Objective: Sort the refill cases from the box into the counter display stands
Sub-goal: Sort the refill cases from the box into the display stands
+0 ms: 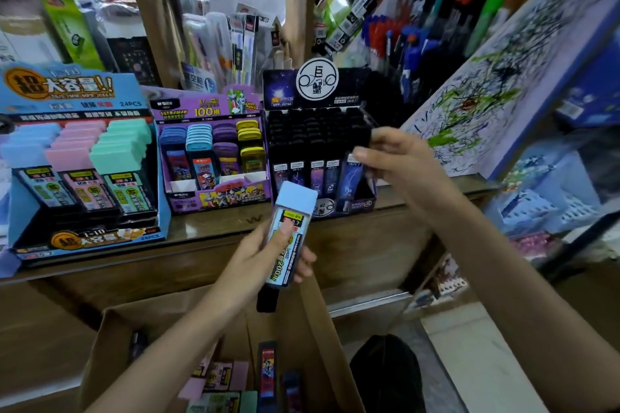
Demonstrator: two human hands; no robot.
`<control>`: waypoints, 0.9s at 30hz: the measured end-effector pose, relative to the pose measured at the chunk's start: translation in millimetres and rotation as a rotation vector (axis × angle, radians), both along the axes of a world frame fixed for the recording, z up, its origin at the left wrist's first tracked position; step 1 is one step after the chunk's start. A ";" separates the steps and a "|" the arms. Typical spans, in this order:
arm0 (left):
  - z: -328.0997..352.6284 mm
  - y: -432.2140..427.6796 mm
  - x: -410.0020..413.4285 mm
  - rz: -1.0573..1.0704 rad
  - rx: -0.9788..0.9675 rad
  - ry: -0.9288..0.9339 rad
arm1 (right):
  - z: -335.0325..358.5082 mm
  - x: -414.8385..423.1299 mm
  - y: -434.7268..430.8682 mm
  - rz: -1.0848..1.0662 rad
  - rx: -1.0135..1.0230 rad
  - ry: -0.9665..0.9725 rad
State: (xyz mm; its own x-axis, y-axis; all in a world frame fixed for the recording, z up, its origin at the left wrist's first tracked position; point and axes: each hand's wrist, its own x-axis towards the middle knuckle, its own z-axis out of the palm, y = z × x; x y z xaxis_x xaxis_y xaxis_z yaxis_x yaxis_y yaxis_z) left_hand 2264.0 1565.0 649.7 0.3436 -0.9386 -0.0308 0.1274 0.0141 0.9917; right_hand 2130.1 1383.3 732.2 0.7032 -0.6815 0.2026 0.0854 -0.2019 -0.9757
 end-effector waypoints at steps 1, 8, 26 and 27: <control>0.2 -2.5 -1.1 0.038 -0.015 0.012 | 5.7 -5.7 -12.6 -0.051 -0.052 0.001; -2.2 -11.0 -2.2 0.218 -0.061 0.094 | -1.2 -8.7 -57.3 -0.163 -0.195 0.094; -3.0 -9.8 0.2 0.260 -0.061 0.013 | -31.9 1.8 -59.6 -0.191 -0.295 0.215; -2.6 -9.1 0.4 0.260 -0.058 0.015 | -32.7 2.4 -58.1 -0.206 -0.304 0.210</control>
